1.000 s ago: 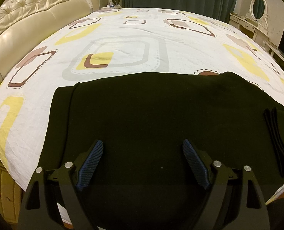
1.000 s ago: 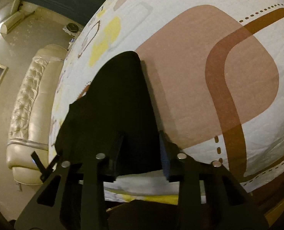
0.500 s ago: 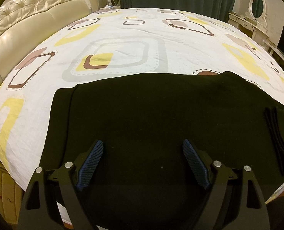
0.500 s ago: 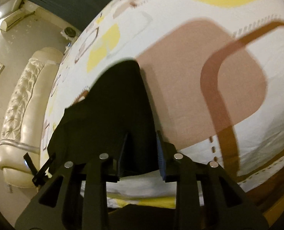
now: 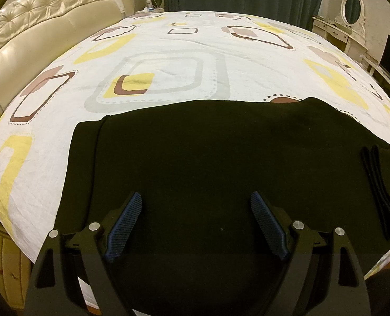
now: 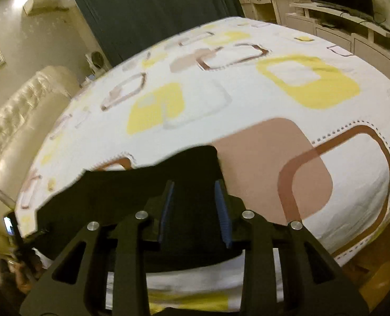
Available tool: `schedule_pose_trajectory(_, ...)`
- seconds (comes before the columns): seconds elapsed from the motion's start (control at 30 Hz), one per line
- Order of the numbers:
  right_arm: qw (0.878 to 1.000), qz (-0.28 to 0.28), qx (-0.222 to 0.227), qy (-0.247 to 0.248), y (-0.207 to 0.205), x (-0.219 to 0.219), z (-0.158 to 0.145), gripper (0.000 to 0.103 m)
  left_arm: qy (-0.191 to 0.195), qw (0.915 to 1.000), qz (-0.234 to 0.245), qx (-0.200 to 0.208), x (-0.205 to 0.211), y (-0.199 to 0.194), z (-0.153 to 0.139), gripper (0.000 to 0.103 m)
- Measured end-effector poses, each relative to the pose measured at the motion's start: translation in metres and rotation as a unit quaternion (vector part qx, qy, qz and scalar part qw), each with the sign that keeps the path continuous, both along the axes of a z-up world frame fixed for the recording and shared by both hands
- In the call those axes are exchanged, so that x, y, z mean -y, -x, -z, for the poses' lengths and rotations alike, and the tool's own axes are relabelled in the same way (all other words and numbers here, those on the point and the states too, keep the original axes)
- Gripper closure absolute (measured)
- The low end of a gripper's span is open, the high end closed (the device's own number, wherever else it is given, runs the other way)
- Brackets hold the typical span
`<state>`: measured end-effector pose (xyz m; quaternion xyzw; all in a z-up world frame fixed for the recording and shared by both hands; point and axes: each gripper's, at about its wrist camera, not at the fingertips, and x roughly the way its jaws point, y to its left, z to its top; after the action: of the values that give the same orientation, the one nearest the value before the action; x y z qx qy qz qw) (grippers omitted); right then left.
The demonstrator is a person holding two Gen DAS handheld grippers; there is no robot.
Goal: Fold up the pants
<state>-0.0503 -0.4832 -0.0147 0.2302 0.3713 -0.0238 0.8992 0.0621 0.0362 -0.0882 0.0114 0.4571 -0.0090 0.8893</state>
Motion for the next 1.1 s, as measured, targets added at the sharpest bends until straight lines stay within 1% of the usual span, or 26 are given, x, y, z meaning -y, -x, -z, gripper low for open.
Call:
schedule_pose_trajectory(0.07, 0.998, -0.029, 0.009, -0.060, -0.002, -0.004, 0.005, 0.071, 0.001, 1.0000, 0.000, 0.000, 0.000, 0.000, 0.000, 0.019)
schedule_pose_trajectory(0.17, 0.991, -0.086, -0.011, -0.105, -0.015, -0.031, 0.028, 0.071, 0.004, 1.0000, 0.000, -0.001, -0.001, 0.000, 0.000, 0.019)
schedule_pose_trajectory(0.27, 0.981, -0.144, -0.039, -0.128, -0.027, -0.060, 0.047, 0.071, 0.005, 1.0000, 0.000, -0.002, -0.001, 0.000, 0.000, 0.019)
schedule_pose_trajectory(0.33, 0.976, -0.164, -0.067, -0.124, -0.033, -0.076, 0.061, 0.071, 0.011, 0.9999, 0.004, -0.006, -0.002, 0.000, -0.002, 0.019)
schedule_pose_trajectory(0.4, 0.973, -0.169, -0.093, -0.125, -0.036, -0.082, 0.076, 0.071, 0.026, 0.9994, 0.016, -0.016, -0.005, -0.001, -0.006, 0.019)
schedule_pose_trajectory(0.43, 0.973, -0.167, -0.093, -0.125, -0.034, -0.083, 0.078, 0.071, 0.036, 0.9988, 0.024, -0.021, -0.007, -0.001, -0.009, 0.019)
schedule_pose_trajectory(0.53, 0.971, -0.170, -0.092, -0.138, -0.033, -0.079, 0.081, 0.071, 0.085, 0.9943, 0.056, -0.031, -0.018, 0.000, -0.023, 0.019)
schedule_pose_trajectory(0.6, 0.970, -0.167, -0.093, -0.149, -0.035, -0.078, 0.083, 0.071, 0.115, 0.9906, 0.069, -0.027, -0.032, 0.002, -0.033, 0.019)
schedule_pose_trajectory(0.67, 0.970, -0.169, -0.091, -0.146, -0.032, -0.078, 0.084, 0.071, 0.142, 0.9868, 0.076, -0.017, -0.053, 0.004, -0.044, 0.019)
schedule_pose_trajectory(0.77, 0.970, -0.169, -0.092, -0.146, -0.031, -0.079, 0.085, 0.071, 0.157, 0.9852, 0.068, -0.006, -0.085, 0.003, -0.051, 0.019)
schedule_pose_trajectory(0.8, 0.970, -0.170, -0.092, -0.146, -0.031, -0.077, 0.084, 0.071, 0.164, 0.9845, 0.062, -0.006, -0.097, 0.002, -0.051, 0.019)
schedule_pose_trajectory(0.87, 0.970, -0.171, -0.090, -0.146, -0.031, -0.075, 0.085, 0.071, 0.188, 0.9810, 0.045, -0.020, -0.121, -0.004, -0.044, 0.020)
schedule_pose_trajectory(0.9, 0.970, -0.170, -0.090, -0.147, -0.032, -0.075, 0.086, 0.071, 0.199, 0.9788, 0.038, -0.027, -0.132, -0.006, -0.040, 0.024)
schedule_pose_trajectory(0.93, 0.970, -0.170, -0.090, -0.147, -0.032, -0.075, 0.086, 0.071, 0.211, 0.9762, 0.032, -0.038, -0.142, -0.010, -0.034, 0.031)
schedule_pose_trajectory(1.0, 0.971, -0.169, -0.090, -0.145, -0.033, -0.076, 0.087, 0.071, 0.221, 0.9733, 0.024, -0.059, -0.154, -0.014, -0.024, 0.039)
schedule_pose_trajectory(1.03, 0.971, -0.169, -0.090, -0.145, -0.033, -0.076, 0.087, 0.071, 0.230, 0.9704, 0.018, -0.071, -0.160, -0.016, -0.015, 0.043)
schedule_pose_trajectory(1.1, 0.971, -0.170, -0.089, -0.144, -0.033, -0.077, 0.087, 0.071, 0.246, 0.9655, 0.019, -0.083, -0.166, -0.018, -0.005, 0.043)
